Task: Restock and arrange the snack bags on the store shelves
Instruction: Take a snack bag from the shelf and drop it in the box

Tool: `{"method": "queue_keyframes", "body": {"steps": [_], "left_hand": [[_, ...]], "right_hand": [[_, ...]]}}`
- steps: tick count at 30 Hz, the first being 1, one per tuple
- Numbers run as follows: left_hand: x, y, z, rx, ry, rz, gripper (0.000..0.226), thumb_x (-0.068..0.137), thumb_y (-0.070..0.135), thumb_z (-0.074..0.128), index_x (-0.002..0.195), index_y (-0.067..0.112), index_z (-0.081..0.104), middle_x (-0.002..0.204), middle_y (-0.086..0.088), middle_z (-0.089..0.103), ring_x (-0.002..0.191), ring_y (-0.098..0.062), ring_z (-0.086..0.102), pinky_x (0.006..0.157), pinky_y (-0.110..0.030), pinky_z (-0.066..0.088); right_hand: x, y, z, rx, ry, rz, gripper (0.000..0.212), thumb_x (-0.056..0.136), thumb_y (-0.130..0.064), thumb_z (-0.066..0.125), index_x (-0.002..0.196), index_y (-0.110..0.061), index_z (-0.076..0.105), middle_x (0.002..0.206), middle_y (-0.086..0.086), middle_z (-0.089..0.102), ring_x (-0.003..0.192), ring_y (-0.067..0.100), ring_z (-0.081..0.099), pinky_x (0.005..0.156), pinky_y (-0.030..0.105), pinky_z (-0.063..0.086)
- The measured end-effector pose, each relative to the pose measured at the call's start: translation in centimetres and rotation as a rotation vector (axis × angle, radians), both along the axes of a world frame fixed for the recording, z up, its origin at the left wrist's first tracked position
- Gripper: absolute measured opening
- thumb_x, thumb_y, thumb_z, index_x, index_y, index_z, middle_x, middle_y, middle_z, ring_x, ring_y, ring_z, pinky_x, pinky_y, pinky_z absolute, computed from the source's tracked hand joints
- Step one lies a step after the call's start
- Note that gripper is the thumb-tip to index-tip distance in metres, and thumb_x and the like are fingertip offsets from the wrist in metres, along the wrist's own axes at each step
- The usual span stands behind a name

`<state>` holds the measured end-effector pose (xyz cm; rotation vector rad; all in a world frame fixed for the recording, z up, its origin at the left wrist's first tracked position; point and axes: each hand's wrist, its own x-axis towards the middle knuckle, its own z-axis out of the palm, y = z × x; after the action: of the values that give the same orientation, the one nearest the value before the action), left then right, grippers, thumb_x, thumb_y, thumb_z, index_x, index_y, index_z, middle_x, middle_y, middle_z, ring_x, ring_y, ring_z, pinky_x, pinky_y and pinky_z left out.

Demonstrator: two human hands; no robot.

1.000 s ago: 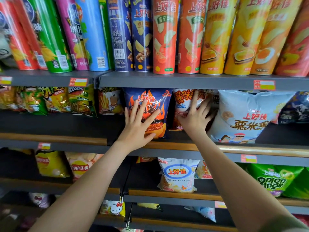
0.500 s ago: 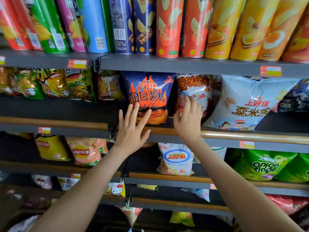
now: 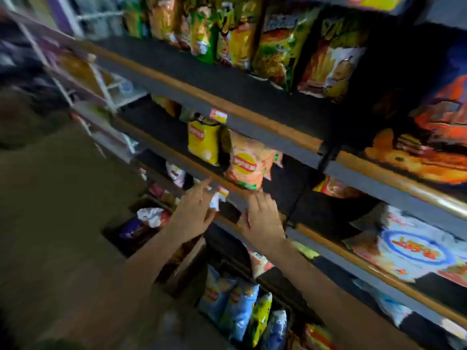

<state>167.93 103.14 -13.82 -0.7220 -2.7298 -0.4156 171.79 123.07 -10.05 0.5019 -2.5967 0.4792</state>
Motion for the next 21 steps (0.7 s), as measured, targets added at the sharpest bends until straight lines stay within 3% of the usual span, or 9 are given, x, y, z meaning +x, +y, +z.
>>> {"method": "queue_keyframes", "body": {"steps": [2, 4, 8, 12, 14, 17, 21], "left_hand": [[-0.1, -6.2, -3.3, -0.017, -0.117, 0.101, 0.049, 0.082, 0.025, 0.054, 0.127, 0.006, 0.047, 0.131, -0.023, 0.048, 0.109, -0.037, 0.052, 0.085, -0.044, 0.052], [-0.2, -12.6, -7.2, -0.026, -0.223, 0.197, 0.051, 0.082, 0.03, 0.046, 0.124, 0.002, 0.053, 0.126, -0.025, 0.053, 0.106, -0.037, 0.054, 0.086, -0.04, 0.05], [-1.1, -24.7, -14.9, 0.0, -0.401, 0.341, 0.053, 0.078, 0.031, 0.043, 0.12, 0.0, 0.055, 0.118, -0.026, 0.06, 0.103, -0.041, 0.058, 0.081, -0.047, 0.054], [-4.3, -34.0, -21.7, 0.023, -0.545, 0.436, 0.052, 0.074, 0.028, 0.04, 0.119, 0.005, 0.053, 0.115, -0.023, 0.061, 0.095, -0.038, 0.062, 0.069, -0.044, 0.058], [-6.8, -37.0, -25.3, 0.03, -0.553, 0.434, 0.051, 0.073, 0.024, 0.055, 0.121, 0.008, 0.048, 0.116, -0.021, 0.06, 0.098, -0.035, 0.059, 0.072, -0.041, 0.057], [-10.4, -39.0, -30.9, 0.03, -0.521, 0.388, 0.067, 0.059, 0.016, 0.082, 0.119, 0.006, 0.052, 0.111, -0.02, 0.06, 0.094, -0.036, 0.062, 0.073, -0.043, 0.057], [-12.1, -39.5, -37.9, 0.024, -0.552, 0.398, 0.068, 0.061, 0.021, 0.084, 0.12, 0.002, 0.058, 0.114, -0.02, 0.061, 0.097, -0.035, 0.064, 0.079, -0.044, 0.055]], "right_hand": [[-2.0, -5.0, -2.8, 0.045, -0.173, 0.047, 0.028, 0.077, -0.021, 0.045, 0.103, -0.01, 0.049, 0.091, 0.01, 0.059, 0.086, 0.024, 0.046, 0.072, 0.037, 0.045], [-4.4, -10.4, -6.1, 0.1, -0.373, 0.109, 0.037, 0.081, -0.017, 0.048, 0.117, -0.008, 0.054, 0.106, 0.011, 0.059, 0.097, 0.031, 0.054, 0.08, 0.042, 0.05], [-9.6, -22.0, -13.8, 0.188, -0.591, 0.166, 0.044, 0.091, -0.017, 0.048, 0.135, -0.008, 0.045, 0.125, 0.011, 0.052, 0.114, 0.03, 0.05, 0.094, 0.042, 0.043], [-14.2, -32.1, -21.7, 0.232, -0.785, 0.115, 0.052, 0.097, -0.026, 0.043, 0.145, -0.009, 0.029, 0.14, 0.011, 0.039, 0.13, 0.028, 0.038, 0.103, 0.037, 0.035], [-16.9, -35.7, -26.2, 0.248, -0.875, 0.054, 0.06, 0.098, -0.031, 0.045, 0.149, -0.012, 0.019, 0.148, 0.009, 0.029, 0.136, 0.026, 0.029, 0.108, 0.035, 0.03], [-20.9, -39.5, -33.6, 0.208, -0.932, 0.009, 0.074, 0.095, -0.038, 0.051, 0.152, -0.013, 0.01, 0.152, 0.01, 0.026, 0.138, 0.027, 0.026, 0.11, 0.039, 0.029], [-24.9, -42.8, -42.1, 0.251, -0.975, -0.041, 0.089, 0.088, -0.048, 0.059, 0.152, -0.019, 0.005, 0.156, 0.01, 0.014, 0.143, 0.03, 0.016, 0.113, 0.044, 0.021]]}}
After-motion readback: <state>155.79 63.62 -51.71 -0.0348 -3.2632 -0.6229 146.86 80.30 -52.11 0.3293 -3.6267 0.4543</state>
